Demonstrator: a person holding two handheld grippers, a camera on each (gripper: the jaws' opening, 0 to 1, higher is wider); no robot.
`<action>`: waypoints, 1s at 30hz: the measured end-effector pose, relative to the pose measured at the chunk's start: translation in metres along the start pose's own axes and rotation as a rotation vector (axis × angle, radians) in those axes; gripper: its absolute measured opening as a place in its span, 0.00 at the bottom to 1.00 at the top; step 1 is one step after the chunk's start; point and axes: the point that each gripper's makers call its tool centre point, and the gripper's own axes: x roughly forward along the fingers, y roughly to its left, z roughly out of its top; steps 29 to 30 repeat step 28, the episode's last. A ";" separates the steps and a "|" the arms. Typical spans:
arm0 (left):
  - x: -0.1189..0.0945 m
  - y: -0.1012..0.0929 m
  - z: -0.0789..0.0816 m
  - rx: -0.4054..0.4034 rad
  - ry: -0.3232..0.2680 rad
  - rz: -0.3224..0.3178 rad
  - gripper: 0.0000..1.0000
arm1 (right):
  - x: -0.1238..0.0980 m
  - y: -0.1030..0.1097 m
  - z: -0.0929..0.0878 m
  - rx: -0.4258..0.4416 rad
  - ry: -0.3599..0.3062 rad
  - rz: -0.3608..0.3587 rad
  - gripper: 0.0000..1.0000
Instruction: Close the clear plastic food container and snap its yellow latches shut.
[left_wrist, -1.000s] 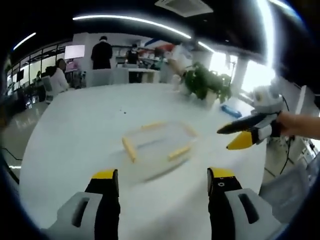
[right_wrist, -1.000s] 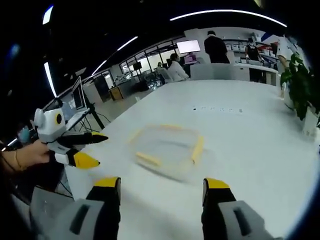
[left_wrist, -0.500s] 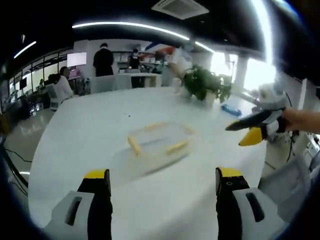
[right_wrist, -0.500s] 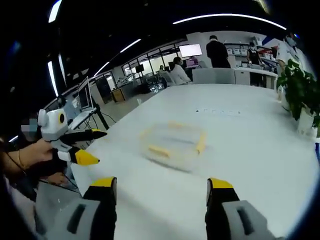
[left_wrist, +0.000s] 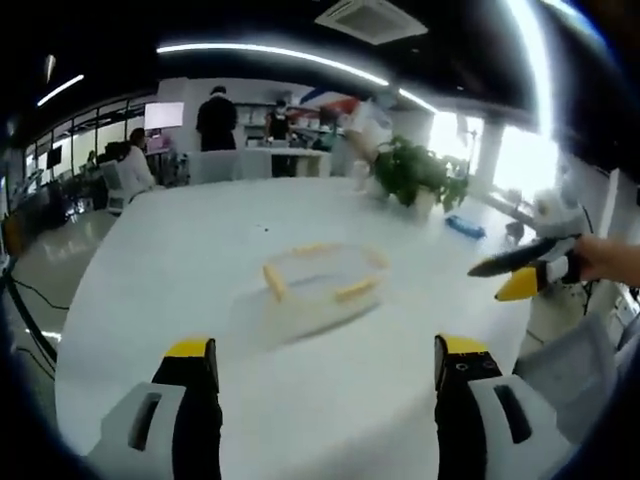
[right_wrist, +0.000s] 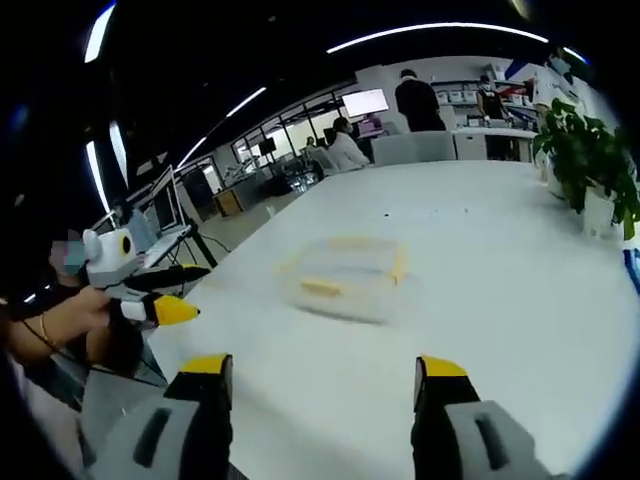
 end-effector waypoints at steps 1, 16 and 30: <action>-0.001 0.000 -0.001 0.001 0.003 0.004 0.88 | 0.000 0.000 0.000 0.001 -0.002 0.000 0.74; -0.005 -0.002 -0.014 -0.030 0.013 0.009 0.88 | 0.002 0.003 0.003 0.000 -0.003 0.010 0.73; -0.008 -0.001 -0.014 -0.044 0.009 0.017 0.88 | 0.000 0.004 0.004 -0.002 -0.003 0.018 0.73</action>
